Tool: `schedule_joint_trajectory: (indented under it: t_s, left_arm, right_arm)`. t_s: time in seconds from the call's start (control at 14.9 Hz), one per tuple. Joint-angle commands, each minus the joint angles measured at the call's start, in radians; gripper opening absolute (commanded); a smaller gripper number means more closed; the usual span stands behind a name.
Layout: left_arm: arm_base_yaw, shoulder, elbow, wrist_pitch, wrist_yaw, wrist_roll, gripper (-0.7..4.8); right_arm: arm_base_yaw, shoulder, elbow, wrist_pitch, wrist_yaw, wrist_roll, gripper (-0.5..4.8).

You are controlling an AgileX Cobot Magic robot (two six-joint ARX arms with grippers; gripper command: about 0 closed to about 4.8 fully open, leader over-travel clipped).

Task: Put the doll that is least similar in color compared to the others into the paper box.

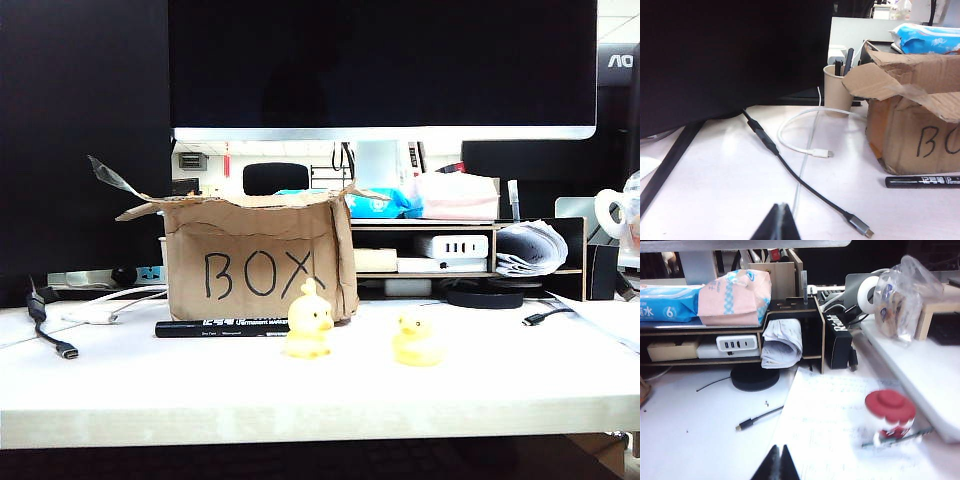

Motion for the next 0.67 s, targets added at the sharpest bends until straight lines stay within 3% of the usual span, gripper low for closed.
schedule_joint_trajectory:
  t_s: [0.07,0.27,0.67]
  left_arm:
    - [0.000,0.000,0.001,0.013,0.000,0.000,-0.05]
    - [0.000,0.000,0.001,0.013,0.000,0.000,-0.05]
    - [0.000,0.000,0.001,0.012,0.000,0.000,-0.05]
  right_arm:
    - [0.001,-0.029,-0.061,0.034,0.001,0.015,-0.05]
    - [0.003,-0.030,-0.123,0.142,0.001,0.021,-0.05]
    - [0.040,-0.077,-0.129,0.140,-0.001,0.023,-0.05]
